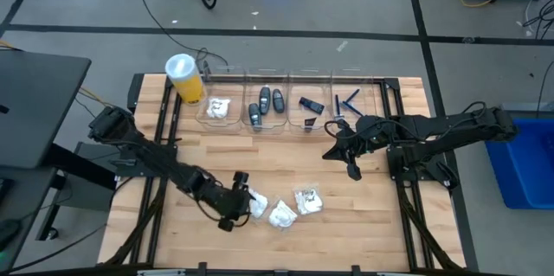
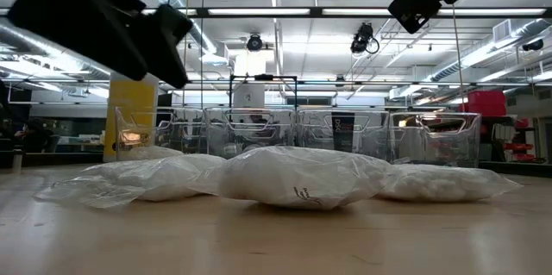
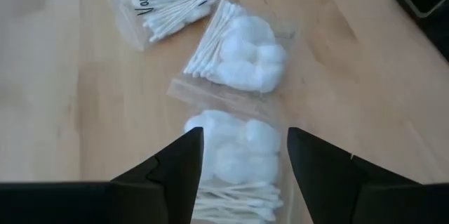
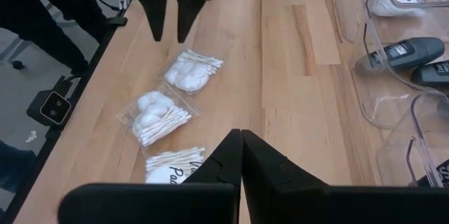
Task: Pick & Place Travel size toiletries
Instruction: Put the white cotton pack into the left transparent bin
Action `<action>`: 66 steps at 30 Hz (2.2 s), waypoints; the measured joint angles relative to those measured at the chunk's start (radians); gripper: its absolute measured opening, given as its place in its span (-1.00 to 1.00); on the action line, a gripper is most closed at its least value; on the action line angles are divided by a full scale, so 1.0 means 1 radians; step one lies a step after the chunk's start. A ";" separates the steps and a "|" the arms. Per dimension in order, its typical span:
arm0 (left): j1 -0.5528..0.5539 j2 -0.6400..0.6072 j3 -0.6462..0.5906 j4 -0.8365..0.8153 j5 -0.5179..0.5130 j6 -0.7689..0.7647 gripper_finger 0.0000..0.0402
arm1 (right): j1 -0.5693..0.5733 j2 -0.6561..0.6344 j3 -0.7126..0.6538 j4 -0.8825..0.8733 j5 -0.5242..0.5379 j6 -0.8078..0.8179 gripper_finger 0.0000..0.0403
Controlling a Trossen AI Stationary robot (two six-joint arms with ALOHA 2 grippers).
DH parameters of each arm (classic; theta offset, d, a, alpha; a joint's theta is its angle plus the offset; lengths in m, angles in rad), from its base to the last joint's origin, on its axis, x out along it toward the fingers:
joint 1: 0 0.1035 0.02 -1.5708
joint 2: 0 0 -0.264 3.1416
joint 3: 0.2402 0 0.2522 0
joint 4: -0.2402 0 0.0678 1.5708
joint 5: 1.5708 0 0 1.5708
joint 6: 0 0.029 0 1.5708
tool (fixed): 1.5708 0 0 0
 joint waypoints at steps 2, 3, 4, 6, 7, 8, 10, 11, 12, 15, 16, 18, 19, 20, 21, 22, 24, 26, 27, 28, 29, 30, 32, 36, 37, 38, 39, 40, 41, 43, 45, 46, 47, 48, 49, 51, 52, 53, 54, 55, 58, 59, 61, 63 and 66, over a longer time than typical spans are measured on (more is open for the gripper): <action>0.038 0.000 0.000 0.011 0.065 0.000 0.05 | 0.000 0.000 0.000 0.000 0.000 0.000 -0.95; 0.059 0.000 0.000 0.016 0.100 0.003 0.04 | 0.000 0.000 0.000 0.000 0.000 0.000 -0.95; 0.081 0.000 0.000 0.023 0.138 0.008 0.03 | 0.000 0.000 0.000 0.000 0.000 0.000 -0.96; 0.124 0.000 0.000 0.042 0.215 0.020 0.02 | 0.000 0.000 0.000 0.000 0.000 0.000 -0.96; 0.146 0.000 0.000 0.056 0.254 0.026 0.02 | 0.000 0.000 0.000 0.000 0.000 0.000 -0.96; 0.167 0.000 0.000 0.073 0.293 0.034 0.01 | 0.000 0.000 0.000 0.000 0.000 0.000 -0.96; 0.208 0.000 0.000 0.104 0.354 0.042 0.01 | 0.000 0.000 0.000 0.000 0.000 0.002 -0.95; 0.228 0.000 0.000 0.116 0.376 0.042 0.01 | 0.000 0.000 0.000 0.000 0.000 0.004 -0.95; 0.247 0.000 0.000 0.133 0.395 0.038 0.00 | 0.000 0.000 0.000 0.000 0.000 0.004 -0.95; 0.302 0.000 0.000 0.182 0.480 0.022 0.00 | 0.000 0.000 0.000 0.000 0.000 0.004 -0.96; 0.316 0.000 0.000 0.191 0.509 0.020 0.00 | 0.000 0.000 0.000 0.000 0.000 0.004 -0.96; 0.335 0.000 0.000 0.197 0.533 0.033 0.00 | 0.000 0.000 0.000 0.000 0.000 0.004 -0.96; 0.342 0.000 0.000 0.196 0.536 0.043 0.00 | 0.000 0.000 0.000 0.000 0.000 0.004 -0.96; 0.346 0.000 0.000 0.196 0.538 0.055 0.00 | 0.000 0.000 0.000 0.000 0.000 0.004 -0.96; 0.349 0.000 0.000 0.196 0.539 0.064 0.01 | 0.000 0.000 0.000 0.000 0.000 0.004 -0.95; 0.352 0.000 0.000 0.196 0.539 0.068 0.01 | 0.000 0.000 0.000 0.000 0.000 0.004 -0.95; 0.353 0.000 0.000 0.195 0.539 0.069 0.01 | 0.000 0.000 0.000 0.000 0.000 0.004 -0.95; 0.353 0.000 0.000 0.196 0.531 0.069 0.01 | 0.000 0.000 0.000 0.000 0.000 0.004 -0.95; 0.353 0.000 0.000 0.195 0.530 0.076 0.01 | 0.000 0.000 0.000 0.000 0.000 0.001 -0.96; 0.353 0.002 0.000 0.195 0.530 0.091 0.01 | 0.000 0.000 0.000 0.000 0.000 -0.001 -0.96; 0.353 0.015 0.001 0.207 0.527 0.098 0.01 | 0.000 0.000 0.000 0.000 0.000 -0.003 -0.96; 0.353 0.030 0.003 0.216 0.524 0.097 0.01 | 0.000 0.000 0.000 0.000 0.000 -0.003 -0.96; 0.353 0.062 0.000 0.221 0.544 0.080 0.00 | 0.000 0.000 0.000 0.000 0.000 -0.003 -0.95; 0.353 0.135 0.001 0.285 0.590 0.071 -0.02 | 0.000 -0.001 0.000 0.001 0.000 -0.003 -0.96; 0.356 0.149 0.001 0.298 0.596 0.072 -0.02 | 0.000 -0.001 0.000 0.000 0.000 -0.003 -0.96; 0.359 0.160 0.001 0.311 0.599 0.071 -0.02 | 0.000 -0.001 0.000 0.000 0.000 -0.003 -0.96; 0.364 0.170 0.003 0.311 0.610 0.067 -0.02 | 0.000 -0.001 0.000 0.001 0.000 -0.003 -0.96; 0.368 0.185 0.009 0.310 0.626 0.066 -0.02 | 0.000 -0.001 0.000 0.000 0.000 -0.003 -0.96; 0.373 0.201 0.019 0.312 0.643 0.065 -0.02 | 0.000 -0.001 0.000 -0.002 0.000 -0.003 -0.95; 0.380 0.224 0.036 0.303 0.681 0.064 -0.02 | 0.000 -0.001 0.000 0.000 0.000 -0.003 -0.96; 0.389 0.250 0.057 0.309 0.699 0.066 -0.02 | 0.000 0.000 0.000 -0.001 0.000 -0.003 -0.96; 0.393 0.262 0.067 0.302 0.709 0.067 -0.02 | 0.000 -0.001 0.000 0.000 0.000 -0.003 -0.96; 0.399 0.276 0.081 0.289 0.718 0.067 -0.02 | 0.000 -0.001 0.000 0.000 0.000 -0.003 -0.96; 0.405 0.292 0.095 0.278 0.731 0.067 -0.02 | 0.000 0.000 0.000 -0.004 0.000 -0.003 -0.96; 0.411 0.302 0.109 0.264 0.744 0.067 -0.02 | 0.000 -0.001 0.000 -0.006 0.000 -0.003 -0.96; 0.422 0.329 0.134 0.233 0.780 0.070 -0.02 | 0.000 -0.001 0.000 -0.008 0.000 -0.003 -0.95; 0.426 0.340 0.145 0.222 0.783 0.074 -0.02 | 0.000 -0.001 0.000 -0.009 0.000 -0.003 -0.95; 0.430 0.346 0.151 0.190 0.797 0.080 -0.02 | 0.000 -0.001 0.000 -0.009 0.000 -0.003 -0.96; 0.433 0.356 0.161 0.171 0.809 0.087 -0.02 | 0.000 -0.001 0.000 -0.010 0.000 -0.003 -0.96; 0.435 0.364 0.172 0.154 0.813 0.090 -0.02 | 0.000 0.000 0.000 -0.013 0.000 -0.003 -0.96; 0.439 0.361 0.172 0.100 0.832 0.113 -0.02 | 0.000 0.000 0.000 -0.019 0.000 -0.003 -0.96; 0.439 0.361 0.172 0.084 0.832 0.120 -0.02 | 0.000 0.000 0.000 -0.023 0.000 -0.003 -0.96; 0.440 0.361 0.171 0.059 0.844 0.129 -0.03 | 0.000 0.000 0.000 -0.023 0.000 -0.003 -0.95; 0.440 0.361 0.168 0.049 0.851 0.139 -0.03 | 0.000 0.000 0.000 -0.028 0.000 -0.003 -0.96; 0.439 0.361 0.163 0.041 0.826 0.151 -0.03 | 0.000 0.000 0.000 -0.029 0.000 -0.003 -0.96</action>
